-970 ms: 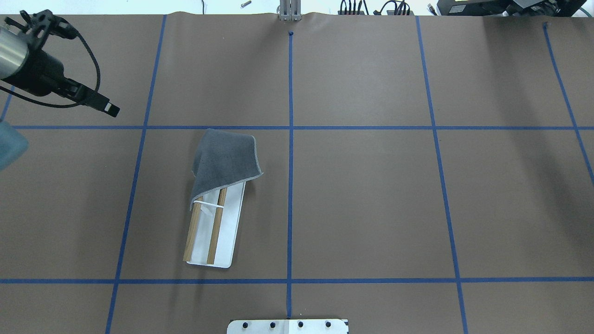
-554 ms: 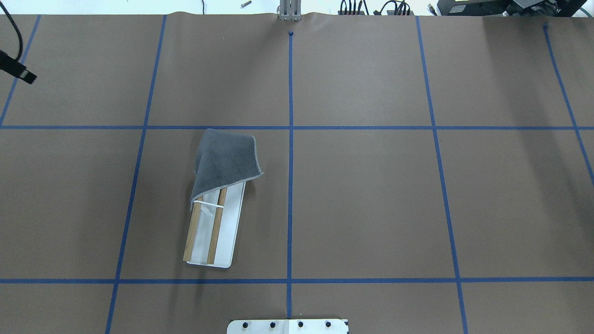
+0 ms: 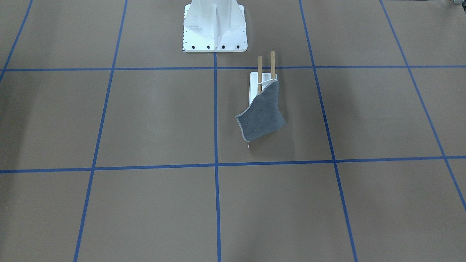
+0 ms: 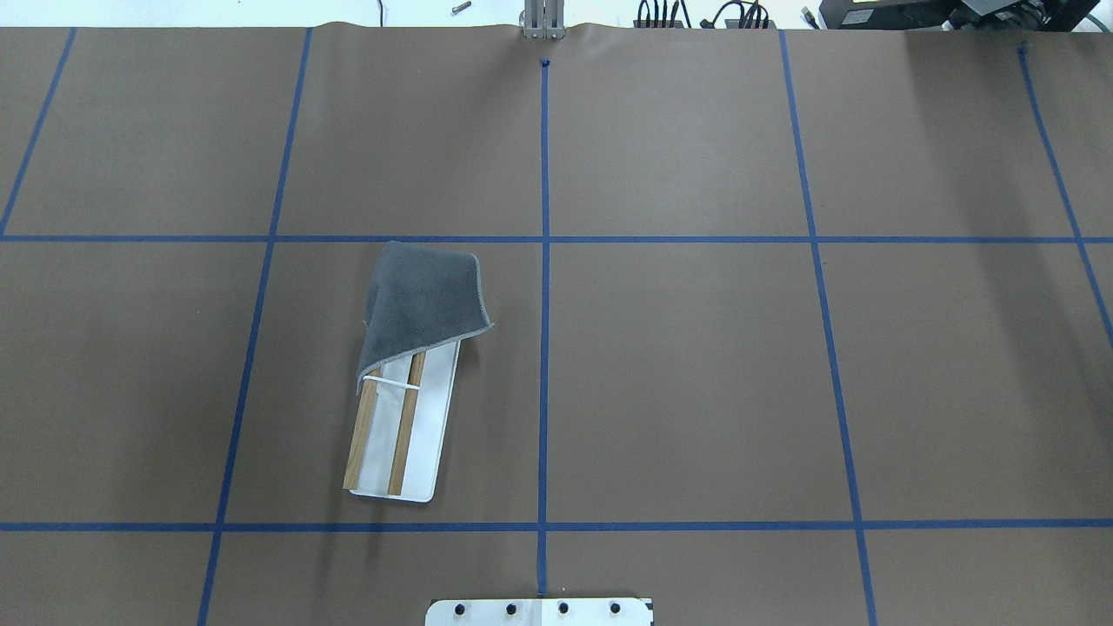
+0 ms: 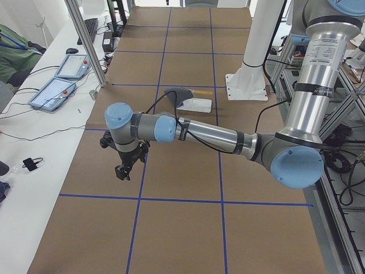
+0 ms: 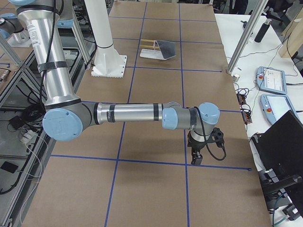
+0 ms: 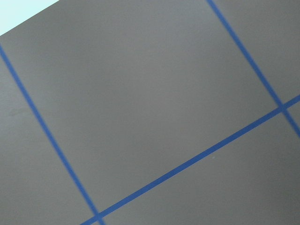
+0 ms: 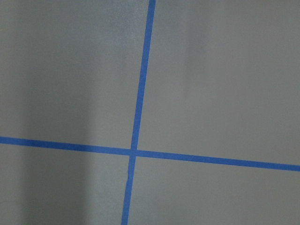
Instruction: Hang towel on rack
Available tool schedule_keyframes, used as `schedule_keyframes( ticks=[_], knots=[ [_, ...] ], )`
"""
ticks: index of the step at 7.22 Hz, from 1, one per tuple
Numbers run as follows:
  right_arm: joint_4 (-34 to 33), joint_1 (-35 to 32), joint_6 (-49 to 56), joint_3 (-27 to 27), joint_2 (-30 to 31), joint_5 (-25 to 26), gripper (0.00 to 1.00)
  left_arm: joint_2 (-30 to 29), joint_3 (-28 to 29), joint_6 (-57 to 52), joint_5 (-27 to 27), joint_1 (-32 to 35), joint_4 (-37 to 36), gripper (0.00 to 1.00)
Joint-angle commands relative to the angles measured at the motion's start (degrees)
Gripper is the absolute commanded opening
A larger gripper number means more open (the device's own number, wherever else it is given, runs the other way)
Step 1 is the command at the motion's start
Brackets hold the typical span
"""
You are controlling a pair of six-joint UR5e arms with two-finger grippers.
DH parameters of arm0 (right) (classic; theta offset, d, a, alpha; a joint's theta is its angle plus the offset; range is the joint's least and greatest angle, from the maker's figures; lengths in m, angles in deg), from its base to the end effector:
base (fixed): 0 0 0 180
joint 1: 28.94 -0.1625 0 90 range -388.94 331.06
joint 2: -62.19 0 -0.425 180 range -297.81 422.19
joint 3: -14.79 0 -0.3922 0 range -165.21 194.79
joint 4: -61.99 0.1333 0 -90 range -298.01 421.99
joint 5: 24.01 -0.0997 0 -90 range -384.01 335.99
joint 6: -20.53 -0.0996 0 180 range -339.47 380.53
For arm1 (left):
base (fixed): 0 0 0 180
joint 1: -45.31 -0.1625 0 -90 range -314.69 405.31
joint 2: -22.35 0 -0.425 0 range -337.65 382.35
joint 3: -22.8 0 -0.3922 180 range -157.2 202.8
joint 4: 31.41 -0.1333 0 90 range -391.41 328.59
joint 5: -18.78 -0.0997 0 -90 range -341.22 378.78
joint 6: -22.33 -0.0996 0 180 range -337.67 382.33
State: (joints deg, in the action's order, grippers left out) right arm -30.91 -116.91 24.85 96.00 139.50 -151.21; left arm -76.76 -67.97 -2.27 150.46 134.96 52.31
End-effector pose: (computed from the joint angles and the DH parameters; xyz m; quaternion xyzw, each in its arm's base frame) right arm 0.0523 -0.5879 0.6280 0.0146 -0.3187 -0.0553 0.9461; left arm -0.0637 -0.5582 0.5828 0.1034 0.3415 0.2127 0.9096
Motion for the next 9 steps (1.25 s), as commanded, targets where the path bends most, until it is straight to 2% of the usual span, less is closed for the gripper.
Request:
schedule_keyframes(
  ticks=[1,4,7,9],
  knots=[
    [0.00,0.00,0.94,0.18,-0.41,0.37,1.00,3.21,-1.15,4.35,-0.02,5.86,1.19,0.99],
    [-0.18,-0.35,7.10,0.01,0.03,0.46,1.00,6.64,-5.47,4.21,-0.11,6.15,1.27,0.99],
    [-0.96,-1.14,7.10,0.09,-0.41,0.02,1.00,7.95,-5.65,4.03,-0.37,5.89,1.79,0.99],
    [-4.21,-2.63,7.45,0.62,-0.15,0.37,1.00,8.14,-5.56,4.03,-0.11,5.80,1.80,0.99]
  ],
)
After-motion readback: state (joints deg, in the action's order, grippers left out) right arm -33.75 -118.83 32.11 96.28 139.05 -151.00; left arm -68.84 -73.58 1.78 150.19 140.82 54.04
